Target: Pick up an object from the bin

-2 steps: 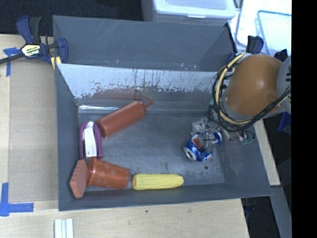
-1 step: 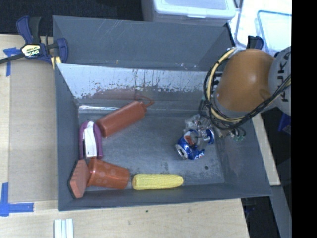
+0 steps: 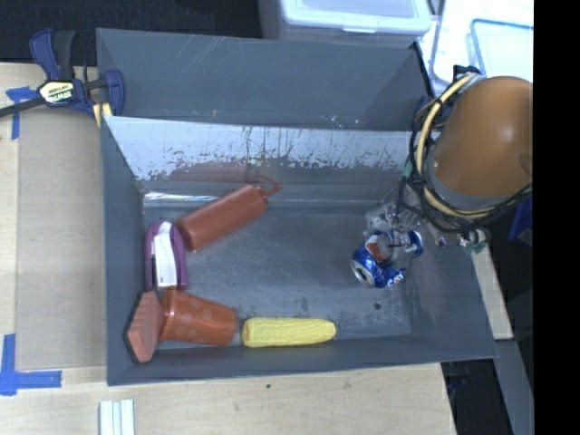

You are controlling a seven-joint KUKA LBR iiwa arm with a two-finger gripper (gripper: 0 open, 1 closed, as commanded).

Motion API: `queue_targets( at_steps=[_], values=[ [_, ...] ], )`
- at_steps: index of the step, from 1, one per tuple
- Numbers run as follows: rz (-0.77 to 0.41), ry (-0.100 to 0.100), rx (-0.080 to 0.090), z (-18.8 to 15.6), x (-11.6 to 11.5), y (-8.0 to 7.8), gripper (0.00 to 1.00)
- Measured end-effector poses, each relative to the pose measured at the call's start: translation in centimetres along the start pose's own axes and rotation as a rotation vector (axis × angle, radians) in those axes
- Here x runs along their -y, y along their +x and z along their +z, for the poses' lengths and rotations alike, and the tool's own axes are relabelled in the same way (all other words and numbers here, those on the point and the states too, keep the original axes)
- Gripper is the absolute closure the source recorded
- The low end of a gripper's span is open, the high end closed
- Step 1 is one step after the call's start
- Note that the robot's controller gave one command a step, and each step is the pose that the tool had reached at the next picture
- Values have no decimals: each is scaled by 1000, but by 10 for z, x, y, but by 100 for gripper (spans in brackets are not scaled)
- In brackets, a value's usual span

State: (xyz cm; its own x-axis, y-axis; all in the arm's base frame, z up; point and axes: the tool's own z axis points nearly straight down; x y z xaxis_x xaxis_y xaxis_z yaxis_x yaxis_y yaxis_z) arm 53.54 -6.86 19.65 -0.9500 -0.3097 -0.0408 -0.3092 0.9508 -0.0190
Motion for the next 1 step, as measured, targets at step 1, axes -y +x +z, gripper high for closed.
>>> queue_targets(
  at_steps=[1],
  values=[
    [-4, -10, -17, -21, -5, -6, 100]
  ],
)
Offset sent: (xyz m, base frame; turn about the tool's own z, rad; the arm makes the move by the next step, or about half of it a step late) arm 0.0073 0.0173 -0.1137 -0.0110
